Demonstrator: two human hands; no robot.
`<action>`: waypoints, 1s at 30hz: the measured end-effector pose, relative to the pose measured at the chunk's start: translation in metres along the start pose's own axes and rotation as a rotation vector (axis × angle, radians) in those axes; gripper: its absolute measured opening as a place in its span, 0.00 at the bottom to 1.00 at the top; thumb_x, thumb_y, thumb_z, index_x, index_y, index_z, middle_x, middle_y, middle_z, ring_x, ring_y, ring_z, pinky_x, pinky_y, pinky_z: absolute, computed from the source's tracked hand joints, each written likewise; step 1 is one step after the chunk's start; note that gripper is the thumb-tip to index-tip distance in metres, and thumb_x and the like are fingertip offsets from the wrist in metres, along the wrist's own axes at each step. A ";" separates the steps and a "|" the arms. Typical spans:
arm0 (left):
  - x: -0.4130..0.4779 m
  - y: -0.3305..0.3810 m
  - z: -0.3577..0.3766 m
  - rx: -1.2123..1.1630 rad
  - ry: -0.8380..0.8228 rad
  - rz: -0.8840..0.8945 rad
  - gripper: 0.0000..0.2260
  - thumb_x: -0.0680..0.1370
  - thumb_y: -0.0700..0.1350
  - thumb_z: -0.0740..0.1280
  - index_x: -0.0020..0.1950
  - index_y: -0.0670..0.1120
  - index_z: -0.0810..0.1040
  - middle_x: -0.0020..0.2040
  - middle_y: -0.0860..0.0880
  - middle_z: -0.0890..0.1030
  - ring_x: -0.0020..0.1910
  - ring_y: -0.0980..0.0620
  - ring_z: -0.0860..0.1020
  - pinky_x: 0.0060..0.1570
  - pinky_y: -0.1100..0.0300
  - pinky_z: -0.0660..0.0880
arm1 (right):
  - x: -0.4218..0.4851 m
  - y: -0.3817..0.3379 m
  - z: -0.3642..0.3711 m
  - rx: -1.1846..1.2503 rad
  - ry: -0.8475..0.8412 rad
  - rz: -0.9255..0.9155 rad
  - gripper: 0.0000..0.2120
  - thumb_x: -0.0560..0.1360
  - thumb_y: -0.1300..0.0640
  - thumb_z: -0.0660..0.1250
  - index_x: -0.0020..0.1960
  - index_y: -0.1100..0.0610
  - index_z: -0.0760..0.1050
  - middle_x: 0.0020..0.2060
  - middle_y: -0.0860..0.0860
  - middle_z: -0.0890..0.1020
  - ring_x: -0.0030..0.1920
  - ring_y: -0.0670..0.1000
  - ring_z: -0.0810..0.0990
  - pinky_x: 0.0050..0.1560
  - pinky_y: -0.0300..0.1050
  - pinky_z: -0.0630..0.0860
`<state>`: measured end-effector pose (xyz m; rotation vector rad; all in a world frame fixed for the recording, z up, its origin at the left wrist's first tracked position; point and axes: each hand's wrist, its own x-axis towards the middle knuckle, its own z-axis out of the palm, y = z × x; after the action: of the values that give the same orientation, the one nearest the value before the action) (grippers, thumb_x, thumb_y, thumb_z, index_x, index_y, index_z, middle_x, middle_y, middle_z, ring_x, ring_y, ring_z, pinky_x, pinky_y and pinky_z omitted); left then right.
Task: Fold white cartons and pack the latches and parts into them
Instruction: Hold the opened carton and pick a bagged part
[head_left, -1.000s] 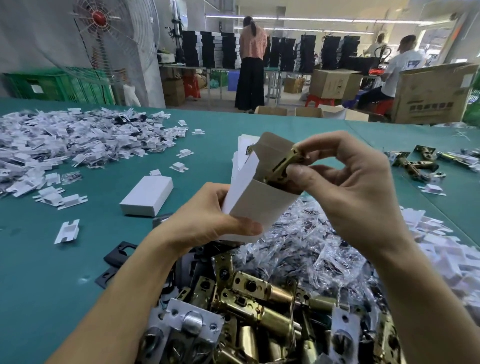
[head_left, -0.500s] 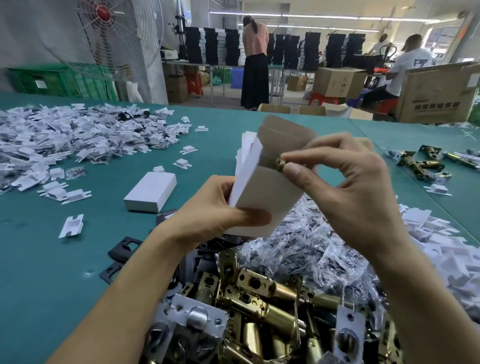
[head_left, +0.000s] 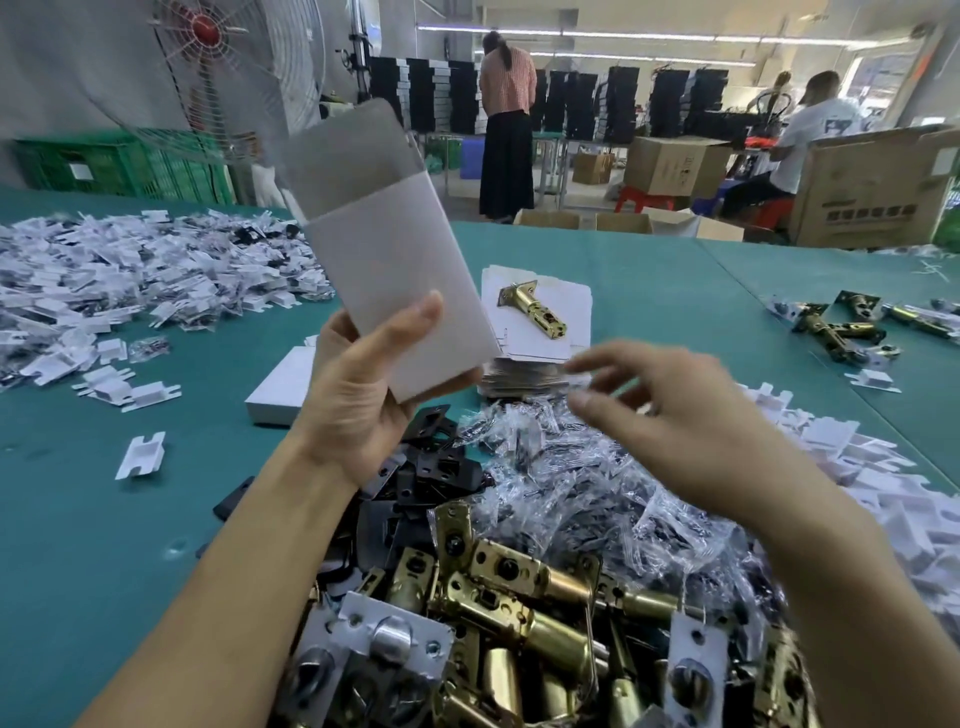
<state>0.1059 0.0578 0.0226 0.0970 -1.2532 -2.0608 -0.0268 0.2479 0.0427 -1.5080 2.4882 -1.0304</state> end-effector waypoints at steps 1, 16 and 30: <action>0.001 0.000 0.000 0.020 0.022 0.028 0.22 0.59 0.47 0.82 0.51 0.47 0.84 0.57 0.41 0.82 0.55 0.42 0.83 0.37 0.49 0.83 | 0.001 0.003 0.004 -0.090 -0.119 0.029 0.15 0.76 0.42 0.65 0.61 0.42 0.77 0.47 0.39 0.80 0.42 0.38 0.79 0.46 0.36 0.78; 0.004 -0.013 -0.001 0.361 0.237 0.090 0.19 0.59 0.49 0.80 0.48 0.48 0.84 0.46 0.50 0.87 0.46 0.45 0.85 0.38 0.49 0.83 | -0.010 0.003 0.011 -0.343 -0.230 0.158 0.07 0.79 0.53 0.67 0.56 0.47 0.80 0.52 0.45 0.83 0.53 0.45 0.79 0.57 0.49 0.78; -0.002 -0.011 0.006 0.342 -0.091 0.156 0.15 0.62 0.48 0.80 0.48 0.54 0.87 0.50 0.47 0.86 0.53 0.42 0.83 0.54 0.39 0.80 | -0.033 0.049 -0.028 -0.612 -0.037 0.575 0.22 0.74 0.65 0.63 0.63 0.47 0.76 0.60 0.55 0.80 0.54 0.56 0.80 0.53 0.52 0.79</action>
<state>0.0987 0.0665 0.0164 0.0597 -1.6085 -1.7203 -0.0577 0.3038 0.0276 -0.7442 3.0732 -0.1544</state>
